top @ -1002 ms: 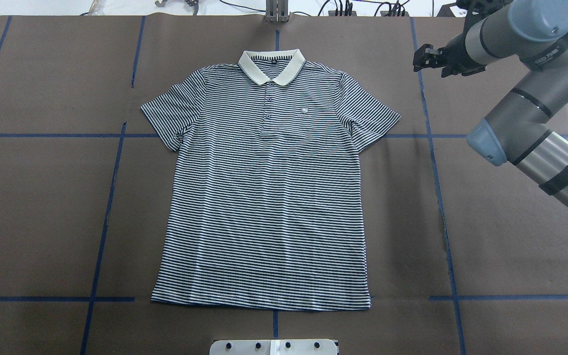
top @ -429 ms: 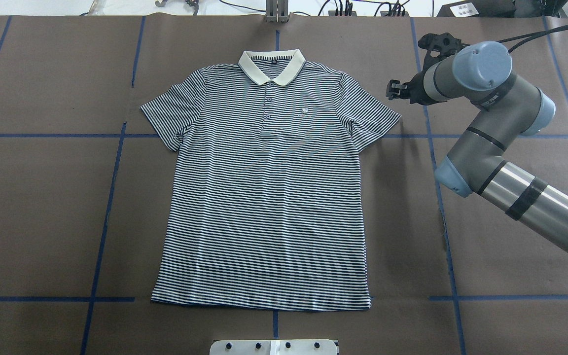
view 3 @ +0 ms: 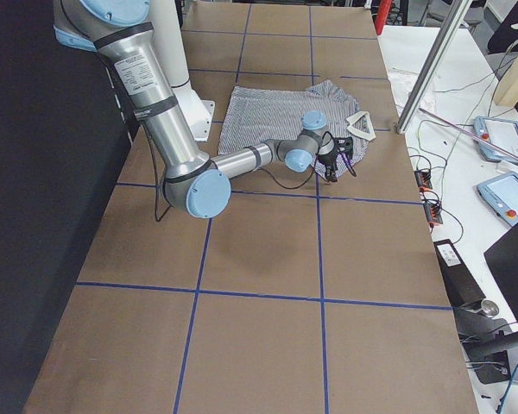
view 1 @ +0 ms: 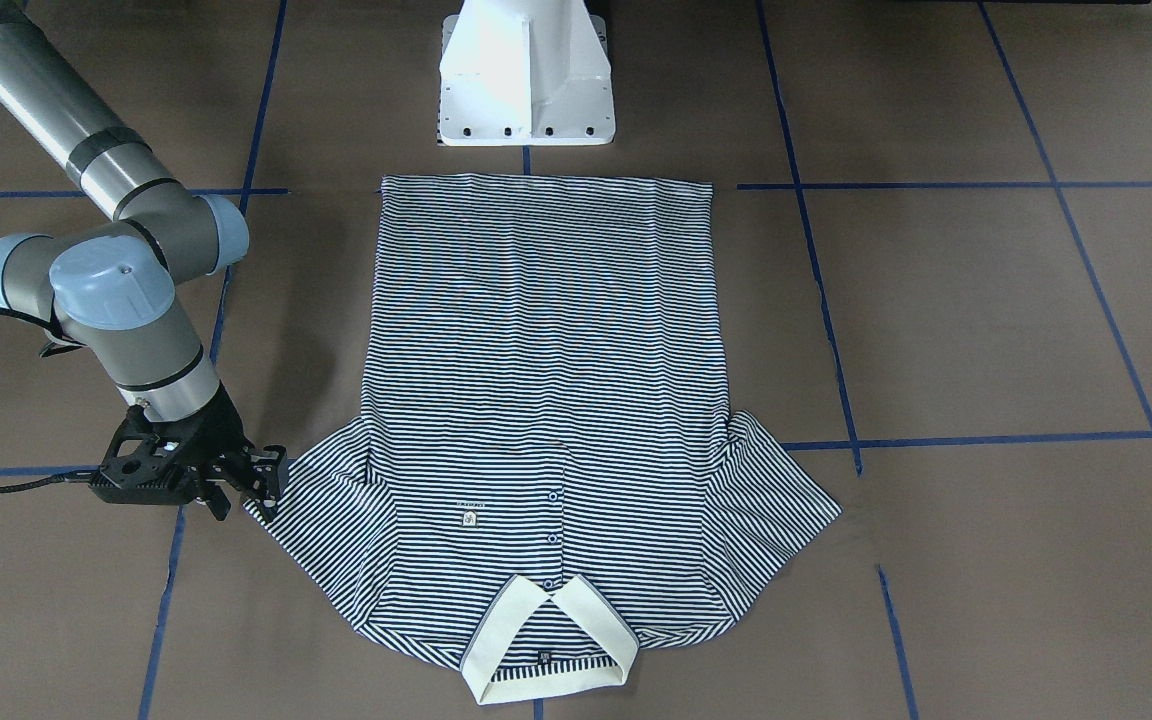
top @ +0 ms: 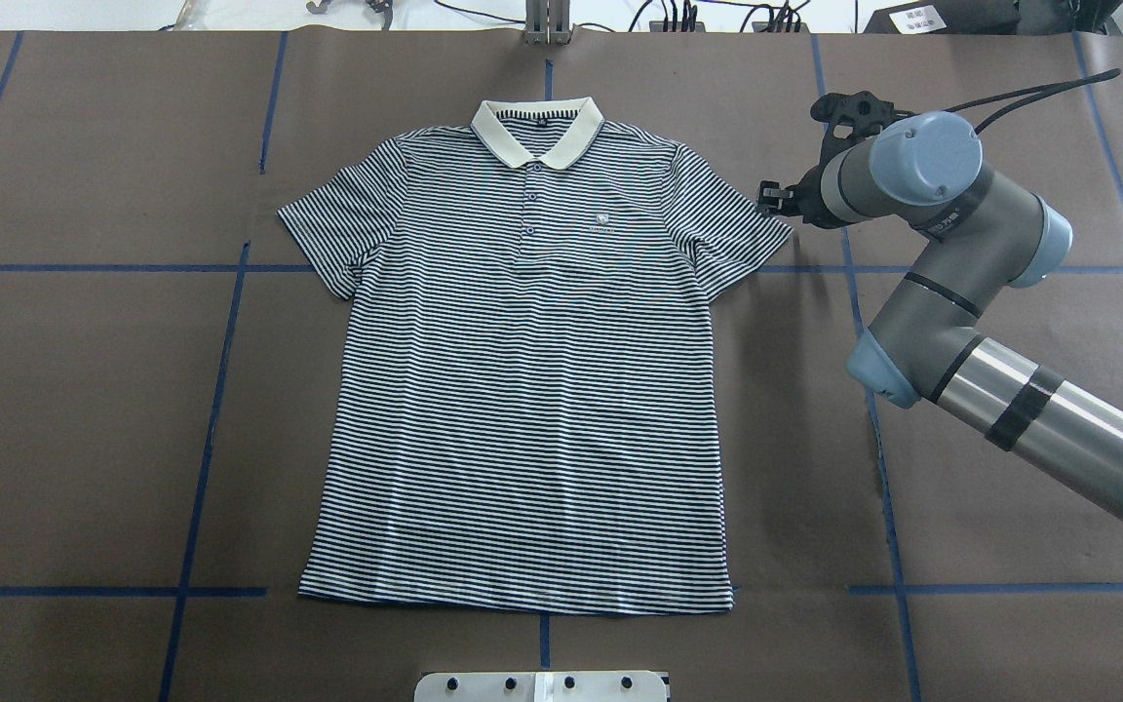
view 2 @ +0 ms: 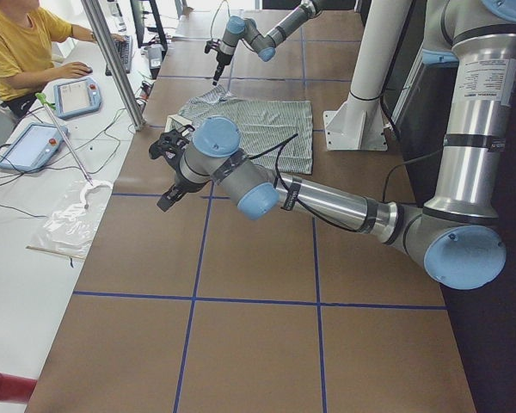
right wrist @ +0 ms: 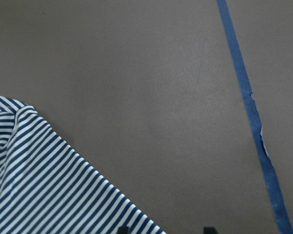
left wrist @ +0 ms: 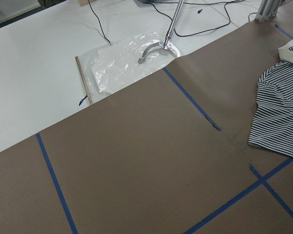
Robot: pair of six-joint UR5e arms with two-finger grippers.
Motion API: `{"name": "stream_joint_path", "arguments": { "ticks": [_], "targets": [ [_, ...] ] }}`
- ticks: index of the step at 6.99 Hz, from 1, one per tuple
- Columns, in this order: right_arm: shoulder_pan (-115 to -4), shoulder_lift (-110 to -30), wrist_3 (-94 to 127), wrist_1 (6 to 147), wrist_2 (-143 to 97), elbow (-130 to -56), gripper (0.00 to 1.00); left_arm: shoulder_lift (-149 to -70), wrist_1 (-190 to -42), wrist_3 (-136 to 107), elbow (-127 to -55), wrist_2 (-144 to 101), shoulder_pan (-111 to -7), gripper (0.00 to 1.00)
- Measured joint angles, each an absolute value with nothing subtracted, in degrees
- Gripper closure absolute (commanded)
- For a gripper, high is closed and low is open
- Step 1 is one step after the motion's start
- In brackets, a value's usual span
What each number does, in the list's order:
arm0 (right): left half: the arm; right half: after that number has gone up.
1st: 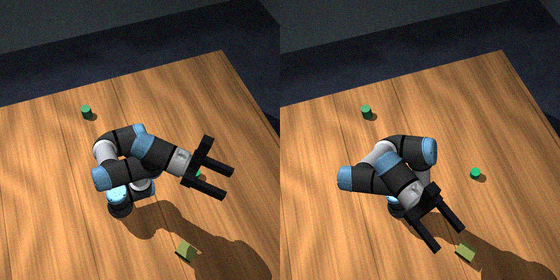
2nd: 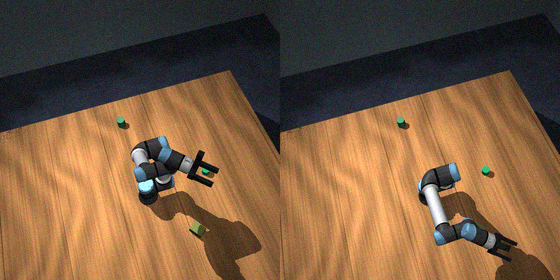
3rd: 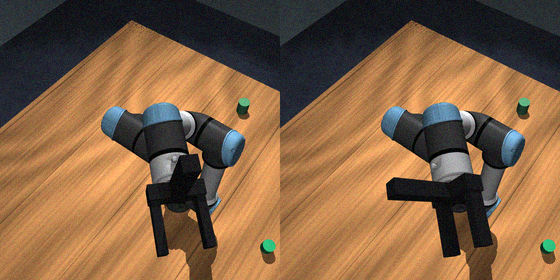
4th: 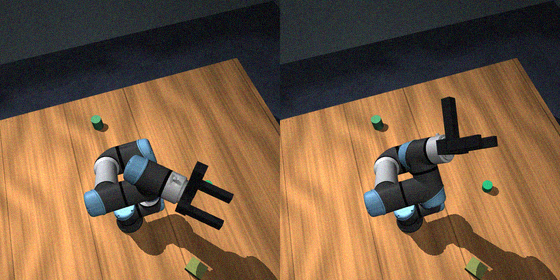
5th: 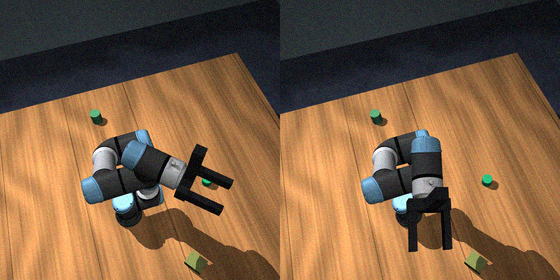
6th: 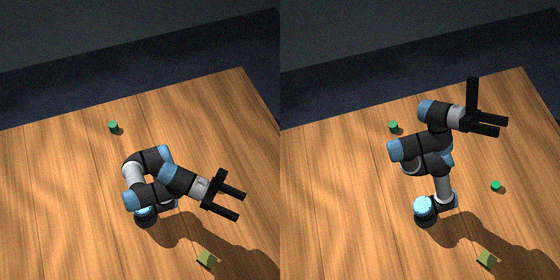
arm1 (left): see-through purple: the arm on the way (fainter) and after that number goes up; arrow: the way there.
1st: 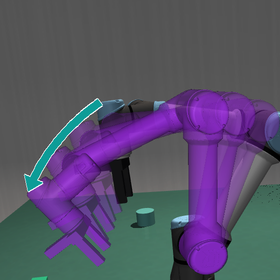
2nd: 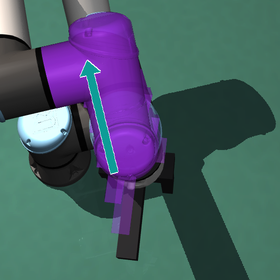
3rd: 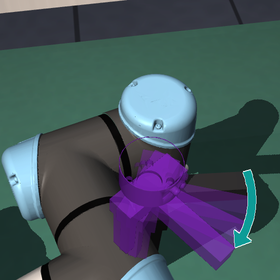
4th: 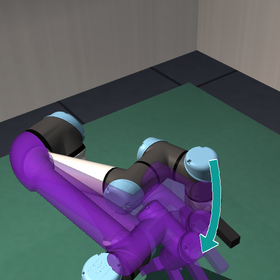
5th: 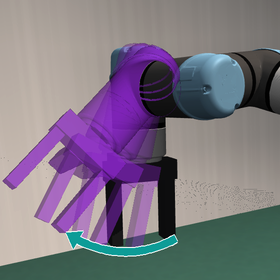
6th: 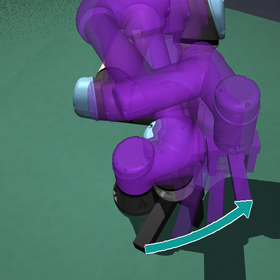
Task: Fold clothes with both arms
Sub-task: 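Move the right gripper in toward the shirt's shoulder and sleeve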
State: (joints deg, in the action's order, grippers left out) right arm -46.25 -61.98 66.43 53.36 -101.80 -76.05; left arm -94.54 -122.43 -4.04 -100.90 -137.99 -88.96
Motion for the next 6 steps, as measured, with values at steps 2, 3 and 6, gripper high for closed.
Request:
{"name": "stream_joint_path", "arguments": {
  "ticks": [2,3,6],
  "targets": [
    [-45.4,-62.0,66.6,53.3,-101.5,-75.7,0.48,-94.6,-122.4,-4.0,-100.8,-137.9,-88.9,0.00],
    [-45.3,-62.0,66.7,53.2,-101.5,-75.7,0.73,-94.6,-122.4,-4.0,-100.8,-137.9,-88.9,0.00],
    [-45.2,-62.3,66.8,53.4,-100.7,-75.8,1.00,-94.6,-122.4,-4.0,-100.9,-137.9,-88.8,0.00]
  ]
}}
